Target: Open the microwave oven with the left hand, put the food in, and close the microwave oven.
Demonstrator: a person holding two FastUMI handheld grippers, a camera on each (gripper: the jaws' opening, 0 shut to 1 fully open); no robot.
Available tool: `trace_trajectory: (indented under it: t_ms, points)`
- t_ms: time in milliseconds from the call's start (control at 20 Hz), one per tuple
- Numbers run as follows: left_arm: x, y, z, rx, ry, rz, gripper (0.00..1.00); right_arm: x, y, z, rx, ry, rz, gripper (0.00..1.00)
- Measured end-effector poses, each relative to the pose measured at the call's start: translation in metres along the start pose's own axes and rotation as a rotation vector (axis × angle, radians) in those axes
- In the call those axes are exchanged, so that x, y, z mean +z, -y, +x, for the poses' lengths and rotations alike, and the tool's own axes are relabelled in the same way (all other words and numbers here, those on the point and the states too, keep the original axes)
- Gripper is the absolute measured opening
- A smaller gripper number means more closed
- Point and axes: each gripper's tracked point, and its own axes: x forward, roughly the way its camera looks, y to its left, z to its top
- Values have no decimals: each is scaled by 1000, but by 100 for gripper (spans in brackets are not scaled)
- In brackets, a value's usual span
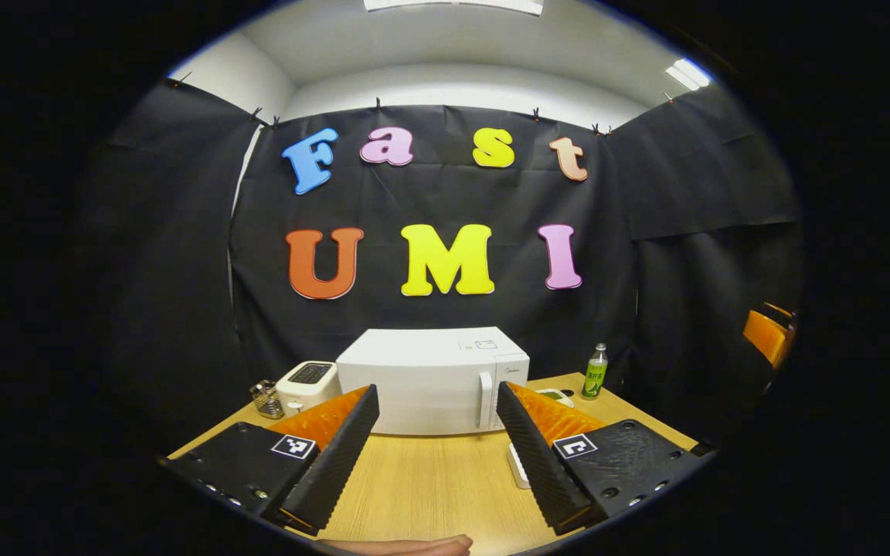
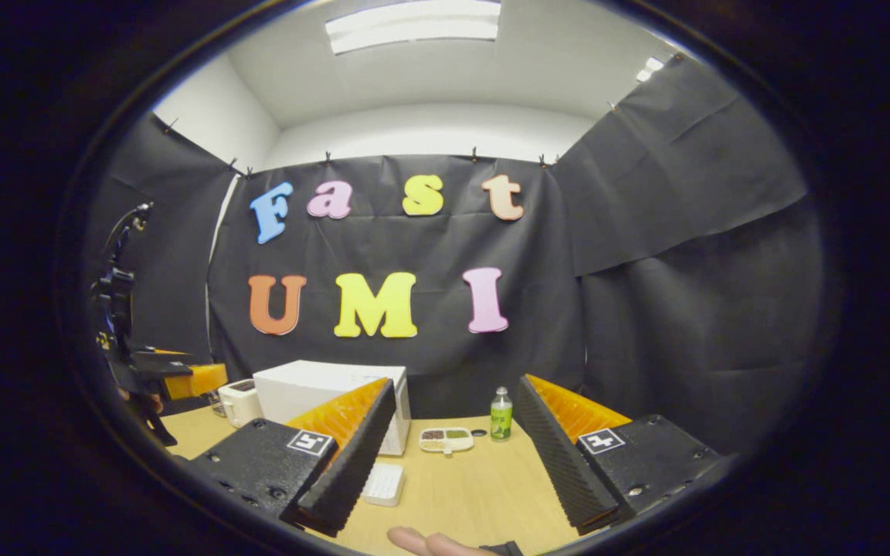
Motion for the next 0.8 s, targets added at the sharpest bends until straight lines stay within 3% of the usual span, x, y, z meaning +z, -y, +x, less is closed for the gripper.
trace_trajectory:
  t_ms: [50, 150, 200, 400, 450, 500, 600, 650, 700, 750, 800]
  points:
    - [9, -5, -13, 17, 19, 12, 96, 6, 1, -5, -6, 15, -4, 91]
    - [11, -4, -39, 23, 31, -2, 96, 17, 4, -13, -27, 42, -8, 91]
    - [14, 0, -50, 11, 41, -14, 96, 21, 5, -18, -32, 55, -14, 100]
    - [11, -8, -86, 21, 72, -18, 95, 24, 6, -28, -30, 71, -41, 100]
    - [5, -10, -92, 28, 71, -14, 95, 20, 6, -28, -27, 66, -44, 92]
    - [-1, -10, -96, 30, 65, -11, 95, 14, 9, -28, -28, 53, -47, 91]
    - [-3, -10, -99, 28, 62, -11, 95, 7, 17, -27, -46, 34, -40, 91]
    - [-2, -11, -99, 28, 62, -7, 95, 7, 19, -28, -53, 28, -37, 100]
    - [0, -14, -97, 35, 67, 0, 95, 7, 21, -29, -58, 29, -35, 100]
    - [3, -17, -95, 46, 75, 6, 95, 9, 21, -29, -62, 33, -33, 92]
    - [5, -17, -94, 54, 85, 6, 95, 12, 21, -29, -62, 41, -31, 100]
